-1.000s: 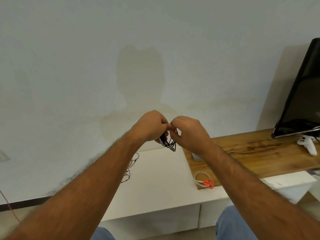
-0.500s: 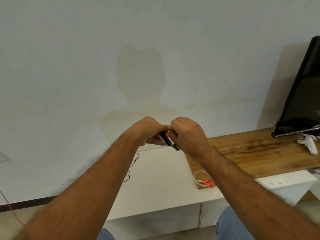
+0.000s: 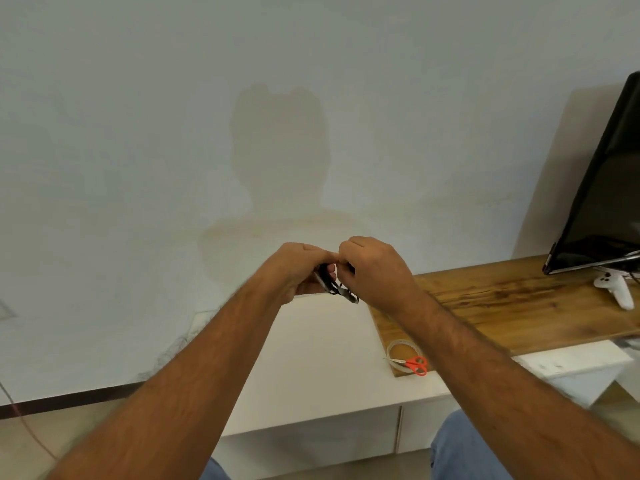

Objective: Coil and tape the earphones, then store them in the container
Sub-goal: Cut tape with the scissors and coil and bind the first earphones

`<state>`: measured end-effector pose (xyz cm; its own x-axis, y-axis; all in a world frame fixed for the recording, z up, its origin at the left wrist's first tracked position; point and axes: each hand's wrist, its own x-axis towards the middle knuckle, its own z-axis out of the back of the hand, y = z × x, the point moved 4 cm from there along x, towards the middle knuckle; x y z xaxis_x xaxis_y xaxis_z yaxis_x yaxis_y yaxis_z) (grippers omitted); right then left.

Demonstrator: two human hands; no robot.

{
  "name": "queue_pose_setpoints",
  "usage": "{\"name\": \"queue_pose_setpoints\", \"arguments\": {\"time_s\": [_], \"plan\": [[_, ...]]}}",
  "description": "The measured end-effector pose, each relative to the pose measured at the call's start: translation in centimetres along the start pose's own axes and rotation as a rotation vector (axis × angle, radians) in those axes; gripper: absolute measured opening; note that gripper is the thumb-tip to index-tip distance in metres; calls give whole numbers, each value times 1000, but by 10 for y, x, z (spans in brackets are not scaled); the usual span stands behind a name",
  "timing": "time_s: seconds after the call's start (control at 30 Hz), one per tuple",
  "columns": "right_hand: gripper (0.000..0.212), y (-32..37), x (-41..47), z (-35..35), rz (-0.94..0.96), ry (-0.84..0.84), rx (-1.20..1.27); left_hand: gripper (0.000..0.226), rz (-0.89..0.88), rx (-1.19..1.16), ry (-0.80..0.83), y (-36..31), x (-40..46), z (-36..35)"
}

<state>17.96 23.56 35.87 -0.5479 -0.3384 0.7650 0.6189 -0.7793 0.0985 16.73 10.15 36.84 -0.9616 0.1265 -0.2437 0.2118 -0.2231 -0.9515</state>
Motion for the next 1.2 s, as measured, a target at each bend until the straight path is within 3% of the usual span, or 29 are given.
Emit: {"name": "queue_pose_setpoints", "arguments": {"time_s": [0.43, 0.6, 0.73, 0.97, 1.2], "plan": [[14, -8, -8, -16, -243, 229, 157, 9, -171, 245, -78, 16, 5, 0], [10, -14, -13, -13, -419, 257, 368, 13, -242, 316, 19, 19, 5, 3], [6, -16, -14, -15, -470, 341, 391, 14, -241, 436, 98, 19, 6, 5], [11, -14, -12, -22, -355, 533, 255, 15, -357, 895, -6, 23, 9, 1], [20, -11, -10, -19, -259, 664, 69, 21, -465, 1133, -43, 26, 6, -9]]}}
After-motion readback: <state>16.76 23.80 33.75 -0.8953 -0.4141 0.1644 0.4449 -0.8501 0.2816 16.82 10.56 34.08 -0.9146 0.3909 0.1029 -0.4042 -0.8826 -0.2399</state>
